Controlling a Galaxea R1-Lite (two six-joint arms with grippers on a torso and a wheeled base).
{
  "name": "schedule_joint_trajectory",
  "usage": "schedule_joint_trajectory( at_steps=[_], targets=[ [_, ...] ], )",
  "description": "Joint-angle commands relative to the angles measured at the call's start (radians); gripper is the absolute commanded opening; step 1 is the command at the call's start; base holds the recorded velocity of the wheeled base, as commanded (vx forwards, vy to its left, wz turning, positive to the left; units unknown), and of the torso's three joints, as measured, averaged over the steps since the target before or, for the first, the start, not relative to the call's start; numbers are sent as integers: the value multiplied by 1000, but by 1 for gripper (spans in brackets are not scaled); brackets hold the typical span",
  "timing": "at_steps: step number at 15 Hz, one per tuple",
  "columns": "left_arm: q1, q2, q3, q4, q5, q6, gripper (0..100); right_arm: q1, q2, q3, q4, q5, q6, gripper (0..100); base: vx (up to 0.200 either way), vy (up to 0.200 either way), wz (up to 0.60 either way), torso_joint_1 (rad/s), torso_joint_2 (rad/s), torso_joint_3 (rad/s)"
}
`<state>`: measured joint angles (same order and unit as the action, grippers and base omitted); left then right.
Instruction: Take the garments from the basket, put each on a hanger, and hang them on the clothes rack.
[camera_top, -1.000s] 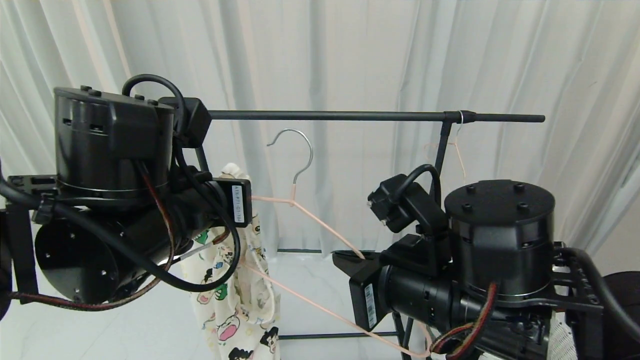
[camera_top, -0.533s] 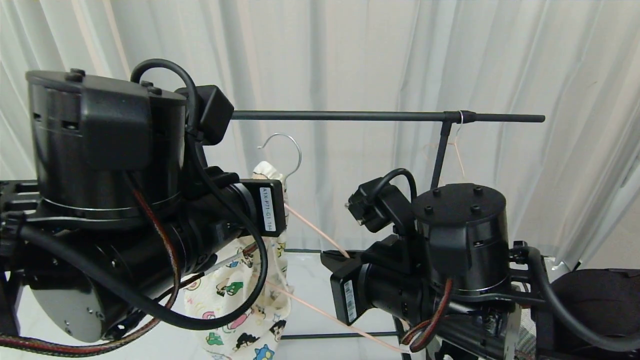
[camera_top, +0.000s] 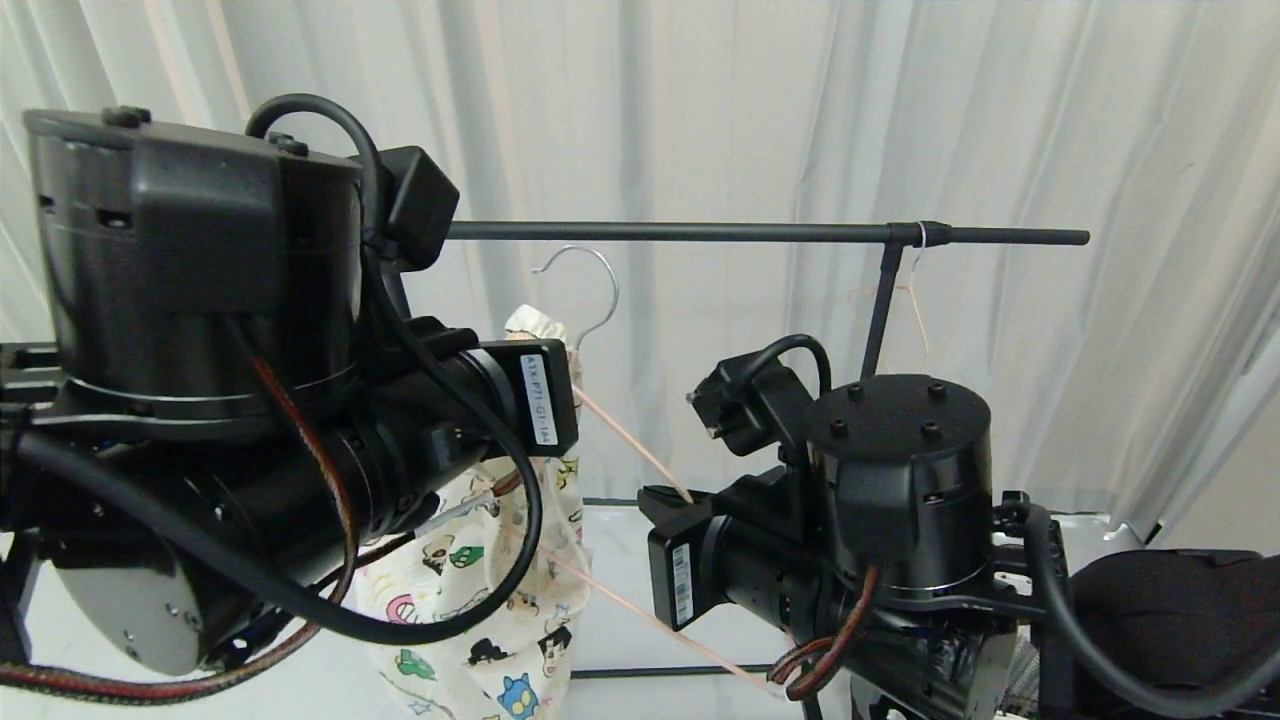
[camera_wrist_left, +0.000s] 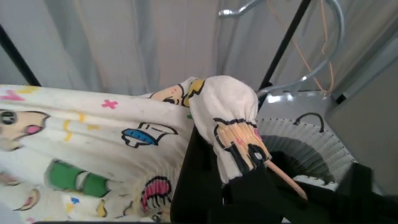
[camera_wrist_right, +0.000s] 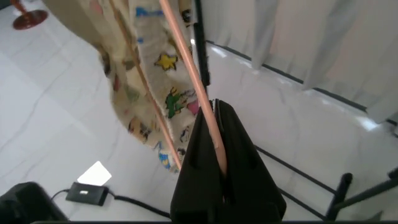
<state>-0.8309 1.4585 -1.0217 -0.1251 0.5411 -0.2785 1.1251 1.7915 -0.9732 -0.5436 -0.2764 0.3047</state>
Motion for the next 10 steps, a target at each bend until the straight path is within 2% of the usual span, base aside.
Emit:
schedule_joint_trajectory(
  at_steps=[1,4,10],
  targets=[
    [105,5,0,-11,11,4,0,-2,-30,19,4,-32,1,0,0,0,0,0,0,0],
    [211,5,3,-14,14,32,0,-15,-90,76,7,-75,-1,0,0,0,0,0,0,0],
    [223,33,3,-25,80,55,0,-18,-165,154,7,-149,-6,0,0,0,0,0,0,0]
  ],
)
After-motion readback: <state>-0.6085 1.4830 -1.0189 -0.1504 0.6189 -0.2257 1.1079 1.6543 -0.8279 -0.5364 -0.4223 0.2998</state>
